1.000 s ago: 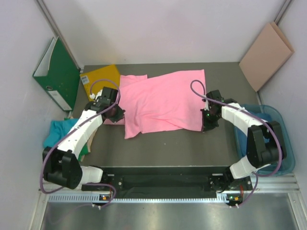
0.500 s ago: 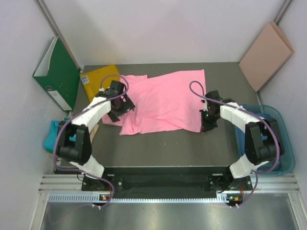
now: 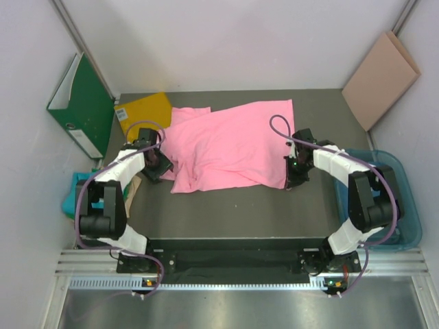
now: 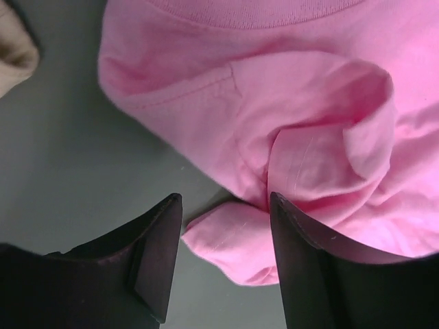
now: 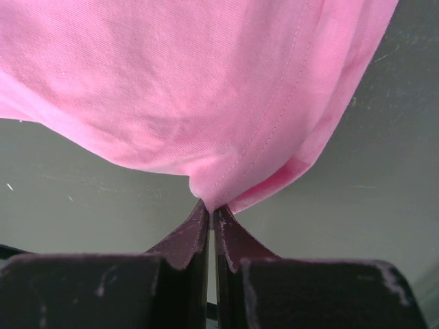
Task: Fold and stack the t-shirts
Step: Grap the side of the flattened tshirt closest away from the robot with both arms
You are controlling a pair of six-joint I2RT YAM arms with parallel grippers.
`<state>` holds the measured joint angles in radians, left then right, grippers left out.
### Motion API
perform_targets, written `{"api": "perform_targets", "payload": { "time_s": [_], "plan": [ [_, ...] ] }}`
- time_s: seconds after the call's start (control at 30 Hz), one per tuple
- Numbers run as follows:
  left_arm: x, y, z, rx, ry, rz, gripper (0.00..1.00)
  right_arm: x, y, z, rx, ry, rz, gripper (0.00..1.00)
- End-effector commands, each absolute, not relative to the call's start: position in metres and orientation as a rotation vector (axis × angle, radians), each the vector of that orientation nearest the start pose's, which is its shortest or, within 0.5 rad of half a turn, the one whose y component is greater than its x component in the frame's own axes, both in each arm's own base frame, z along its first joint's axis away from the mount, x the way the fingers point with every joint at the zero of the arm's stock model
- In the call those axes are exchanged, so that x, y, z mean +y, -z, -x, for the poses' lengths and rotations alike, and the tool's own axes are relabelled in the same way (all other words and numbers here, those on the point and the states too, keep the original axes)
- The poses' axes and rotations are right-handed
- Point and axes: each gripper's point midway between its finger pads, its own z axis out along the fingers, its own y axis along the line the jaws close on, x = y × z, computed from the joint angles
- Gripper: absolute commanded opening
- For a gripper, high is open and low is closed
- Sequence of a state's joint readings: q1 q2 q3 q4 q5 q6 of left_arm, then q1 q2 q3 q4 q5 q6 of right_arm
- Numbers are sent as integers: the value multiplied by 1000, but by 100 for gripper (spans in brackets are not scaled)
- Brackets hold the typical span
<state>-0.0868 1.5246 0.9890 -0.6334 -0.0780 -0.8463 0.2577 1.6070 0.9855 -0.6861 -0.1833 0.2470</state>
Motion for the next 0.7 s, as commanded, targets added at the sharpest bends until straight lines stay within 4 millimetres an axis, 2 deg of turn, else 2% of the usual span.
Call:
{"api": "perform_targets", "payload": {
  "time_s": [0.0, 0.33, 0.53, 0.6, 0.67],
  "plan": [
    [-59, -62, -350, 2502, 343, 991, 57, 119, -50, -288, 2854, -388, 52, 2],
    [-78, -52, -383, 2523, 481, 983, 49, 118, -48, -287, 2865, -381, 57, 2],
    [-83, -48, -389, 2529, 516, 980, 44, 117, -46, -288, 2872, -380, 61, 2],
    [-85, -51, -392, 2523, 535, 972, 40, 118, -46, -289, 2875, -381, 63, 2],
    [-87, -56, -393, 2518, 544, 962, 41, 118, -46, -291, 2873, -381, 61, 2]
  ]
}}
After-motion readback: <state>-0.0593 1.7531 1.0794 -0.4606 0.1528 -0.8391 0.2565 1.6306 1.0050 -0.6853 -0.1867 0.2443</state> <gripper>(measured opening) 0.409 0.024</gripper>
